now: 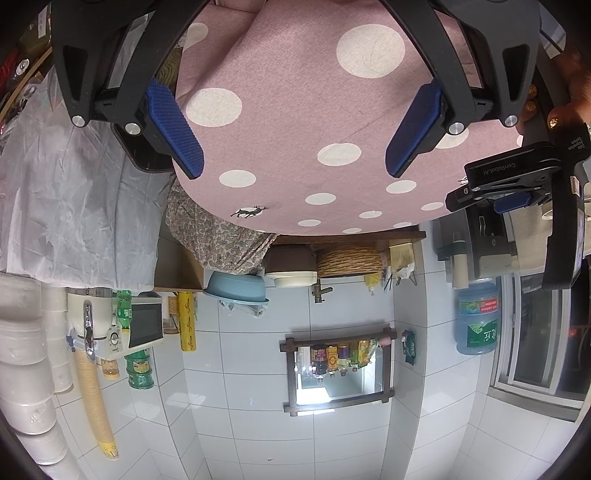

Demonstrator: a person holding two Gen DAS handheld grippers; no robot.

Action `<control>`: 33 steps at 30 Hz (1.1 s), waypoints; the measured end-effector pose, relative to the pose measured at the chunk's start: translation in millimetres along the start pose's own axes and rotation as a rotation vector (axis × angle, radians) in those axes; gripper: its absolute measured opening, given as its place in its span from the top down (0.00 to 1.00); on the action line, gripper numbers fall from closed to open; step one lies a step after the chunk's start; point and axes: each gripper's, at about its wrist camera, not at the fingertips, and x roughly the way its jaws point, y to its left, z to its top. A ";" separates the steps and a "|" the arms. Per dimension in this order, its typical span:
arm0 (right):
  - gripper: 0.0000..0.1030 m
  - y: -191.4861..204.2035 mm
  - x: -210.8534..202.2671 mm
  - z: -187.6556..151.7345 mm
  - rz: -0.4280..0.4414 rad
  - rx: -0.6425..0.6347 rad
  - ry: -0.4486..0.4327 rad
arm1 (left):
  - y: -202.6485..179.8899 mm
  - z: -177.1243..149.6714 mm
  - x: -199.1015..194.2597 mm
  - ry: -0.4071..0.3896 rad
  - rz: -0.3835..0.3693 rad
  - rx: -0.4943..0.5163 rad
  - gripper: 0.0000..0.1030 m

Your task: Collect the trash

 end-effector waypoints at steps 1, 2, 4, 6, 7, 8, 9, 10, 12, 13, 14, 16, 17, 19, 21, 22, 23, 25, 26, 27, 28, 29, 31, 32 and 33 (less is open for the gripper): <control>0.06 -0.1 -0.2 -0.1 0.001 0.000 0.000 | -0.1 0.1 0.0 0.001 0.000 0.000 0.05; 0.06 -0.1 -0.1 -0.1 0.000 -0.002 0.001 | -0.2 0.0 0.0 0.000 0.000 0.000 0.05; 0.06 0.1 -0.2 -0.1 -0.001 -0.003 0.000 | -0.6 -0.2 0.0 -0.001 0.000 0.000 0.05; 0.06 0.0 0.2 0.0 0.001 -0.001 0.001 | -0.6 -0.4 0.1 0.001 0.000 -0.001 0.05; 0.06 0.1 -0.3 -0.1 0.001 -0.001 0.001 | -0.6 -0.3 0.1 0.001 0.000 -0.001 0.05; 0.06 0.2 -0.2 -0.1 0.002 -0.001 0.000 | -0.7 -0.4 0.3 0.002 0.000 -0.001 0.05; 0.06 0.2 -0.1 -0.2 0.002 -0.001 -0.001 | -0.7 -0.4 0.2 0.003 0.000 0.000 0.05; 0.06 0.3 0.1 -0.4 0.002 -0.001 -0.001 | -0.7 -0.3 0.0 0.003 0.000 0.000 0.05; 0.06 0.3 0.3 -0.8 0.003 0.001 0.001 | -0.9 -0.3 -0.1 0.000 0.001 0.001 0.05; 0.06 0.2 0.2 -0.9 0.003 0.001 0.000 | -0.9 -0.2 0.0 0.001 0.002 0.000 0.05; 0.06 0.1 0.4 -0.8 0.003 0.001 0.001 | -0.7 -0.2 0.0 0.002 0.001 -0.001 0.05; 0.06 0.5 0.4 -1.0 0.002 -0.001 0.003 | -0.5 -0.2 0.1 0.003 -0.004 -0.005 0.05; 0.06 0.9 0.2 -0.9 0.000 -0.002 0.002 | -0.6 -0.1 0.6 0.005 -0.005 -0.007 0.05; 0.06 0.8 0.6 -0.7 -0.003 -0.004 0.000 | -1.3 -0.2 1.7 0.008 -0.013 -0.011 0.05; 0.06 0.1 1.0 -0.3 -0.003 -0.001 -0.002 | -1.7 0.1 2.4 0.010 -0.014 -0.013 0.05; 0.06 0.2 1.6 -0.5 -0.001 0.004 -0.003 | -1.9 0.5 2.5 0.011 -0.008 -0.013 0.05; 0.06 -0.8 1.8 -0.7 0.000 0.006 -0.002 | -1.8 0.8 2.4 0.012 -0.004 -0.013 0.05; 0.06 -0.4 2.9 -1.2 0.005 0.009 -0.001 | -1.7 1.2 1.9 0.013 0.000 -0.020 0.05; 0.06 0.4 3.4 -1.5 0.007 0.007 0.001 | -1.5 1.1 1.7 0.013 -0.004 -0.022 0.05; 0.06 1.2 3.8 -1.8 0.009 0.005 0.002 | -2.0 0.8 1.3 0.011 -0.008 -0.021 0.05; 0.06 1.2 3.6 -1.7 0.011 0.004 0.003 | -2.8 0.5 0.7 0.007 -0.007 -0.018 0.05; 0.06 1.7 3.6 -1.7 0.012 0.003 0.003 | -3.4 0.5 0.2 0.004 -0.003 -0.018 0.05; 0.06 1.2 2.6 -1.5 0.012 0.003 0.000 | -4.0 1.1 -0.1 0.005 0.002 -0.025 0.05; 0.06 0.6 2.4 -1.3 0.012 0.005 -0.001 | -3.9 1.3 0.7 0.012 0.000 -0.031 0.05; 0.06 0.3 2.2 -1.1 0.012 0.007 -0.001 | -4.1 1.9 1.7 0.014 -0.009 -0.034 0.05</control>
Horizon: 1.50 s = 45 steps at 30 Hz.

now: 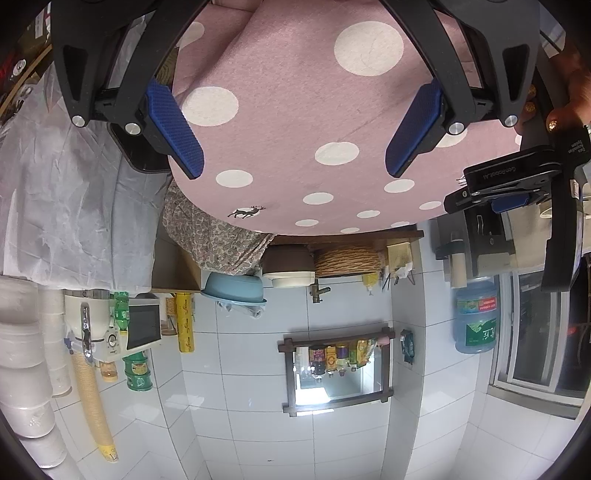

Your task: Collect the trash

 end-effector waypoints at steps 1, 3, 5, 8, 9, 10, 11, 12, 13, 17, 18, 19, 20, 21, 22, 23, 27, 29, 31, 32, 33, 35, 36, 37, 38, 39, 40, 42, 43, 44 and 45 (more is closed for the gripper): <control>0.06 -0.9 0.2 0.5 -0.001 0.001 0.000 | -0.4 -0.3 -0.9 -0.007 -0.013 0.004 0.05; 0.06 -1.9 -0.2 0.5 -0.003 0.003 -0.001 | -2.7 0.0 -3.3 -0.024 0.013 0.021 0.05; 0.06 -2.3 -0.4 0.6 -0.003 0.002 -0.001 | -3.2 1.8 -5.6 -0.033 0.036 0.022 0.05; 0.06 -2.8 -0.7 1.2 -0.003 0.002 -0.003 | -0.2 5.5 -5.1 -0.015 0.012 -0.002 0.05; 0.06 -3.1 -0.9 1.5 -0.001 0.002 -0.004 | -0.3 6.1 -4.8 -0.013 0.015 0.000 0.05; 0.06 -3.1 -1.0 2.2 0.000 0.002 -0.007 | -0.7 6.4 -4.7 -0.016 0.025 0.004 0.05; 0.06 -3.3 -1.5 2.8 0.001 0.001 -0.009 | -0.9 6.5 -5.3 -0.021 0.031 0.008 0.05; 0.06 -3.1 -2.5 3.0 0.001 0.000 -0.012 | -0.9 6.6 -5.8 -0.022 0.033 0.011 0.05; 0.06 -3.0 -3.4 4.0 0.001 -0.002 -0.016 | -1.0 6.6 -6.1 -0.023 0.035 0.012 0.05; 0.06 -3.2 -4.0 4.2 0.005 0.001 -0.017 | -1.8 7.1 -5.8 -0.018 0.033 0.016 0.05; 0.06 -3.1 -3.6 4.0 0.005 0.001 -0.016 | -2.3 7.1 -5.2 -0.015 0.033 0.018 0.05; 0.06 -2.9 -3.2 4.2 0.005 0.000 -0.014 | -2.5 7.4 -4.6 -0.012 0.034 0.021 0.05; 0.06 -3.1 -2.8 3.9 0.005 0.000 -0.014 | -2.4 7.6 -4.0 -0.010 0.036 0.022 0.05; 0.06 -3.1 -2.8 4.0 0.006 0.001 -0.014 | -2.2 7.7 -3.6 -0.009 0.036 0.023 0.05; 0.06 -3.0 -2.8 3.9 0.006 0.002 -0.015 | -2.2 7.7 -3.6 -0.010 0.036 0.022 0.05; 0.06 -2.9 -2.5 4.0 0.007 0.002 -0.016 | -2.1 7.8 -3.2 -0.008 0.037 0.023 0.05; 0.06 -3.6 -0.1 3.8 0.009 0.003 -0.017 | -1.8 9.0 -1.2 -0.006 0.041 0.022 0.05; 0.06 -3.9 0.1 3.8 0.013 0.005 -0.015 | -0.6 9.6 -1.0 -0.007 0.044 0.020 0.05; 0.06 -3.6 0.1 3.9 0.013 0.005 -0.015 | 0.0 10.0 -0.8 -0.008 0.046 0.017 0.05; 0.06 -3.6 0.0 3.9 0.014 0.005 -0.015 | 0.0 9.9 -1.1 -0.009 0.046 0.015 0.05; 0.06 -3.7 -0.2 3.9 0.015 0.004 -0.016 | 0.0 10.0 -1.6 -0.009 0.046 0.016 0.05; 0.06 -4.0 -0.3 3.7 0.015 0.005 -0.017 | 0.1 10.1 -1.7 -0.008 0.048 0.019 0.05; 0.06 -3.9 -0.4 3.7 0.016 0.006 -0.017 | -0.4 10.3 -1.9 -0.008 0.048 0.020 0.05; 0.06 -3.9 -0.1 3.7 0.017 0.006 -0.016 | -0.6 10.3 -2.4 -0.009 0.048 0.021 0.05; 0.06 -4.2 -0.4 3.7 0.018 0.006 -0.016 | -0.6 10.3 -2.9 -0.009 0.048 0.021 0.05; 0.06 -4.1 -0.5 3.7 0.016 0.006 -0.017 | -0.7 10.4 -2.3 -0.007 0.046 0.020 0.05; 0.06 -4.2 -0.4 3.8 0.017 0.007 -0.017 | -0.6 10.4 -2.5 -0.007 0.046 0.020 0.05; 0.06 -5.0 0.0 3.8 0.016 0.008 -0.015 | -0.7 10.2 -2.4 -0.009 0.048 0.019 0.05; 0.06 -5.4 0.2 3.9 0.015 0.009 -0.014 | -0.8 10.3 -2.2 -0.007 0.047 0.017 0.05; 0.06 -5.5 0.4 3.8 0.015 0.009 -0.014 | -1.4 10.5 -1.9 -0.006 0.046 0.017 0.05; 0.06 -5.9 0.6 3.8 0.013 0.008 -0.014 | -1.6 10.4 -2.3 -0.006 0.046 0.018 0.05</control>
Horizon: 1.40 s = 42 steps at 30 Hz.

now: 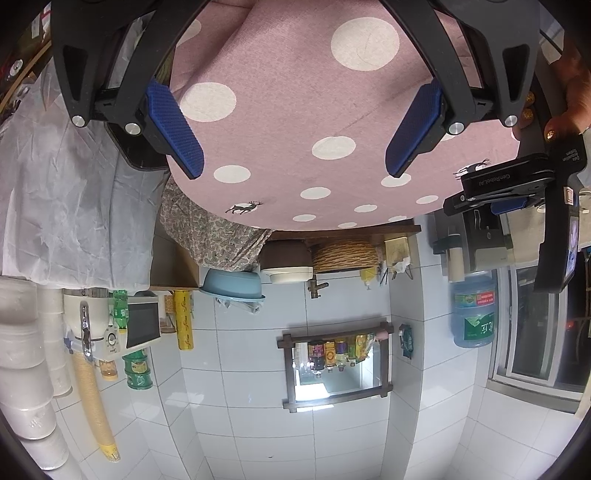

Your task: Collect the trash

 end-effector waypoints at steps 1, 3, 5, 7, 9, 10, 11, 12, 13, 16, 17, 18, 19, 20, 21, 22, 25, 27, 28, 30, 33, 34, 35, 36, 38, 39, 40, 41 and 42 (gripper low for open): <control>0.06 -0.3 -0.1 -0.1 0.000 0.000 0.000 | -0.4 0.0 -0.2 0.002 0.000 0.001 0.05; 0.06 -0.5 0.8 -0.1 0.001 0.002 0.001 | -1.4 0.2 -0.4 0.003 0.000 0.001 0.05; 0.06 -0.3 0.8 -0.1 0.001 0.001 0.003 | -1.7 0.2 -0.8 0.002 0.001 0.003 0.05; 0.06 0.3 1.6 -0.4 0.002 0.000 0.005 | -1.6 0.3 -0.3 0.003 0.000 0.000 0.05; 0.06 0.9 2.5 -0.4 0.002 -0.002 0.008 | -1.7 0.2 -0.6 0.005 -0.002 -0.002 0.05; 0.06 0.8 2.4 -0.4 0.002 -0.001 0.007 | -2.3 0.2 0.7 0.006 -0.003 -0.002 0.05; 0.06 0.7 2.5 -0.3 0.003 0.000 0.006 | -3.0 0.2 0.8 0.008 -0.002 0.000 0.05; 0.06 0.9 3.2 -0.3 0.004 0.002 0.007 | -2.7 -0.2 1.0 0.007 -0.001 0.001 0.05; 0.06 1.7 3.4 -0.3 0.004 0.002 0.008 | -3.0 -0.3 1.1 0.007 -0.001 0.001 0.05; 0.06 1.4 4.9 -0.5 0.004 0.004 0.010 | -3.0 -0.7 2.0 0.011 -0.008 -0.003 0.05; 0.06 1.5 4.8 -0.8 0.003 0.003 0.010 | -3.0 -0.7 2.3 0.011 -0.010 -0.005 0.05; 0.06 1.6 4.9 -0.7 0.002 0.003 0.009 | -3.3 -0.8 2.6 0.010 -0.009 -0.006 0.05; 0.06 1.8 4.4 -0.9 0.001 0.003 0.009 | -3.3 -0.8 2.8 0.009 -0.008 -0.005 0.05; 0.06 1.1 4.0 -1.1 0.001 0.003 0.009 | -3.6 -0.9 2.8 0.008 -0.007 -0.003 0.05; 0.06 1.1 4.0 -1.2 0.001 0.003 0.009 | -3.3 -0.7 2.8 0.008 -0.007 -0.002 0.05; 0.06 1.2 3.9 -1.1 0.000 0.003 0.008 | -3.2 -0.7 2.8 0.009 -0.008 -0.003 0.05; 0.06 1.1 4.0 -1.1 0.003 0.004 0.009 | -3.6 -0.2 2.7 0.009 -0.008 -0.001 0.05; 0.06 1.1 3.2 -1.0 0.002 0.004 0.008 | -3.6 0.3 2.8 0.010 -0.010 -0.002 0.05; 0.06 0.9 3.6 -1.0 0.003 0.004 0.009 | -3.9 0.4 3.0 0.012 -0.012 -0.001 0.05; 0.06 1.0 3.4 -1.0 0.003 0.005 0.009 | -4.3 0.5 2.3 0.010 -0.009 0.002 0.05; 0.06 1.1 3.6 -0.9 0.001 0.004 0.009 | -4.5 0.8 2.5 0.012 -0.011 0.000 0.05; 0.06 0.9 3.8 -1.0 0.002 0.005 0.010 | -4.7 0.8 2.5 0.012 -0.011 0.000 0.05; 0.06 0.9 3.7 -1.1 0.003 0.005 0.010 | -4.8 0.7 2.5 0.012 -0.011 0.000 0.05; 0.06 0.9 3.4 -1.0 0.003 0.006 0.010 | -4.8 0.7 2.4 0.011 -0.010 0.001 0.05; 0.06 0.9 3.6 -1.0 0.003 0.004 0.009 | -4.8 0.8 2.1 0.011 -0.011 0.000 0.05; 0.06 1.1 3.0 -0.9 0.003 0.004 0.008 | -4.6 0.6 2.3 0.010 -0.011 0.001 0.05; 0.06 1.2 3.2 -0.9 0.002 0.004 0.006 | -4.8 0.8 2.2 0.009 -0.010 0.001 0.05; 0.06 0.6 3.3 -0.7 0.003 0.004 0.007 | -5.0 1.2 2.4 0.010 -0.010 0.001 0.05; 0.06 0.4 3.0 -0.9 0.003 0.005 0.007 | -5.0 1.2 2.6 0.011 -0.012 0.002 0.05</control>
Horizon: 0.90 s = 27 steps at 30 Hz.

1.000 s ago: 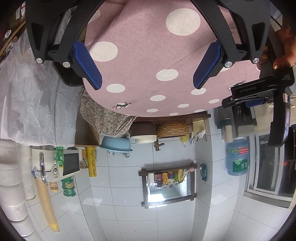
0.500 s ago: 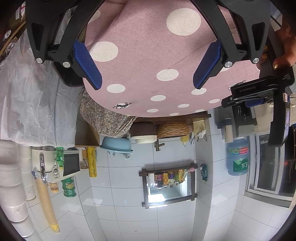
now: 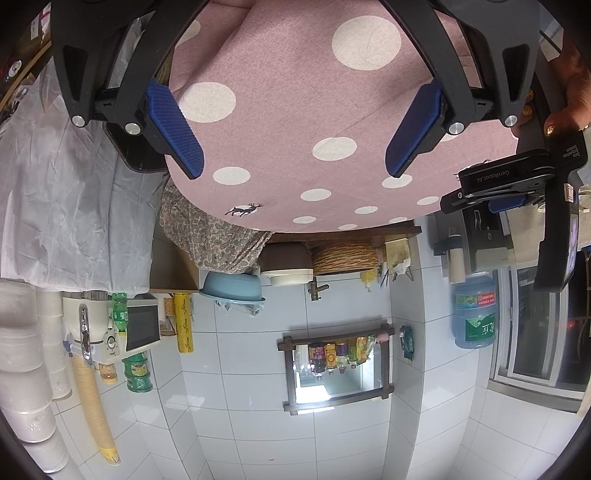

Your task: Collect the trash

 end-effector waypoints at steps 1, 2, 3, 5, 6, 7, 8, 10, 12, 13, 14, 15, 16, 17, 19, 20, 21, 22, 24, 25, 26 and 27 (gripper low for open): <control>0.06 0.1 -0.1 0.0 0.000 0.000 0.000 | -0.2 0.1 0.0 0.000 -0.001 0.000 0.05; 0.06 0.2 0.0 0.1 0.000 0.000 0.000 | -0.3 0.1 -0.1 -0.001 -0.001 -0.001 0.05; 0.06 0.4 -0.4 0.1 0.000 -0.001 0.000 | -0.3 0.1 0.0 -0.001 0.001 0.000 0.05; 0.06 0.4 -0.1 0.1 -0.001 -0.001 0.000 | -0.4 0.2 0.1 -0.001 0.002 0.000 0.05; 0.06 0.4 -0.4 0.2 -0.001 -0.001 0.000 | 0.0 0.0 0.1 -0.001 0.000 -0.001 0.05; 0.06 0.4 -0.1 0.1 -0.001 -0.001 0.000 | -0.1 0.1 0.2 0.000 0.000 -0.002 0.05; 0.06 0.4 -0.1 0.1 -0.001 0.000 0.000 | -0.3 0.2 0.4 0.001 -0.001 -0.002 0.05; 0.06 0.3 -0.1 0.1 0.000 0.001 0.000 | -0.4 0.1 -0.1 0.000 0.000 0.002 0.05; 0.06 0.6 -0.5 0.0 -0.001 0.000 0.000 | -1.5 0.4 0.6 0.000 -0.001 0.005 0.05; 0.06 0.4 -0.2 0.1 -0.001 0.000 -0.001 | -1.9 0.4 0.6 0.001 -0.001 0.005 0.05; 0.06 0.4 -0.2 0.2 -0.001 0.000 0.000 | -2.2 0.4 0.6 0.001 -0.003 0.005 0.05; 0.06 0.2 0.0 0.2 0.000 0.000 0.001 | -2.4 -0.1 0.5 0.000 -0.004 0.005 0.05; 0.06 0.3 -0.1 0.3 0.000 0.000 0.001 | -2.5 -0.2 0.0 -0.002 -0.006 0.005 0.05; 0.06 0.4 -0.2 0.5 0.000 0.000 0.001 | -2.7 -0.4 -0.8 -0.008 -0.009 0.005 0.05; 0.06 0.3 -0.4 0.7 0.000 0.000 0.002 | -3.2 -0.7 -1.4 -0.011 -0.003 0.008 0.05; 0.06 0.4 -0.4 0.6 0.000 0.002 0.001 | -3.5 -0.5 -1.1 -0.008 -0.001 0.008 0.05; 0.06 0.4 -1.0 0.8 0.001 0.004 0.001 | -3.3 -0.3 -0.4 -0.003 -0.003 0.006 0.05; 0.06 0.2 -0.8 0.7 0.002 0.005 0.001 | -2.9 -0.1 0.4 0.002 -0.003 0.001 0.05; 0.06 0.6 -1.3 0.9 0.002 0.004 0.001 | -1.8 -0.2 1.2 0.005 -0.008 -0.005 0.05; 0.06 0.2 -1.1 0.8 0.002 0.004 0.001 | -1.8 -0.4 1.0 0.005 -0.007 -0.004 0.05; 0.06 0.0 -0.8 0.8 0.003 0.006 0.001 | -2.1 -0.4 1.0 0.004 -0.003 -0.001 0.05; 0.06 0.1 -1.2 1.0 0.003 0.007 0.000 | -1.9 -0.5 0.8 0.002 -0.003 0.000 0.05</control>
